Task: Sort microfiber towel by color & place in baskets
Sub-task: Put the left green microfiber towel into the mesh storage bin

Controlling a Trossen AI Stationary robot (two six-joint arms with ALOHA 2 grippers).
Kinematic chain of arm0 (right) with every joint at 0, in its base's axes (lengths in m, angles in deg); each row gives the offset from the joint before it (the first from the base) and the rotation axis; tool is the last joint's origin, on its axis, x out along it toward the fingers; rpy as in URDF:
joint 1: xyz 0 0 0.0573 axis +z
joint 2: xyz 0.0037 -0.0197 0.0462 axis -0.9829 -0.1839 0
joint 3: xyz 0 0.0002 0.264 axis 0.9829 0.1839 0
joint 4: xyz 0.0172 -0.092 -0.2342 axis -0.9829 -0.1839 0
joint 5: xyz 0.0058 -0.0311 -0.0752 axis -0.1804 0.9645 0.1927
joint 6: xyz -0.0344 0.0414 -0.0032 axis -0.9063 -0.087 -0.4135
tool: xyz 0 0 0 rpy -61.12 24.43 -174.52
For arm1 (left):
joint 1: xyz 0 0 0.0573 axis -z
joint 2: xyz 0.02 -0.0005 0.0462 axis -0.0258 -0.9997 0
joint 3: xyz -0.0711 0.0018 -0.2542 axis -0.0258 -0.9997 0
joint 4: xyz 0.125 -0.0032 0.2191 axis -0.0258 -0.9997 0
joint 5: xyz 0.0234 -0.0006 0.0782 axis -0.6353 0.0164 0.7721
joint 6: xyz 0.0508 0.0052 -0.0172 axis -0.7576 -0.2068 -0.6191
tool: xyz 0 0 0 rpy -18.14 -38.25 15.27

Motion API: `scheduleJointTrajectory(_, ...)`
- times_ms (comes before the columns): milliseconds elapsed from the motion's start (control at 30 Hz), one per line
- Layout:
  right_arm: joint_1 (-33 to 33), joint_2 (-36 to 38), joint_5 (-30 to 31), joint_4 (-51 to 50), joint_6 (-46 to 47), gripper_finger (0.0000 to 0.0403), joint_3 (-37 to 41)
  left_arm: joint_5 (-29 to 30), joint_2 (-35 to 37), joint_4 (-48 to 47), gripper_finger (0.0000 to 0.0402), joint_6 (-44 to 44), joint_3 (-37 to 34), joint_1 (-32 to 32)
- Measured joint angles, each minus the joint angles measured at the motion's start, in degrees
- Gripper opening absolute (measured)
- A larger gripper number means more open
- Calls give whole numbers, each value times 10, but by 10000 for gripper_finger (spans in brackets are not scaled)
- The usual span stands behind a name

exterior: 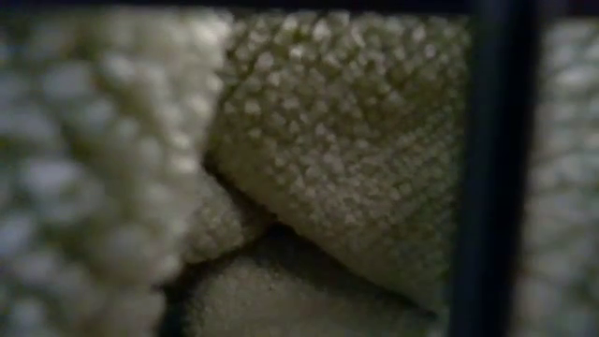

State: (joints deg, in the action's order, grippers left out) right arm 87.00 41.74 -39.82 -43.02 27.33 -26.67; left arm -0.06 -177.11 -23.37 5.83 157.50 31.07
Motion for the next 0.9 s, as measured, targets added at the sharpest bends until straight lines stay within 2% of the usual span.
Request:
scheduleJointTrajectory(200, 0, 0, -4, 3, -19, 68, 0, 0, -17, 10, 0, 4, 0, -5)
scheduleJointTrajectory(467, 0, 0, -4, 15, -55, 68, 0, -1, -48, 7, 0, 112, 0, -5)
scheduleJointTrajectory(667, 0, 0, -4, 16, -81, 68, 0, 6, -52, -8, 1, 146, 0, -5)
scheduleJointTrajectory(900, 0, 0, -4, 16, -93, 68, 0, 15, -52, -15, 24, 176, 0, -4)
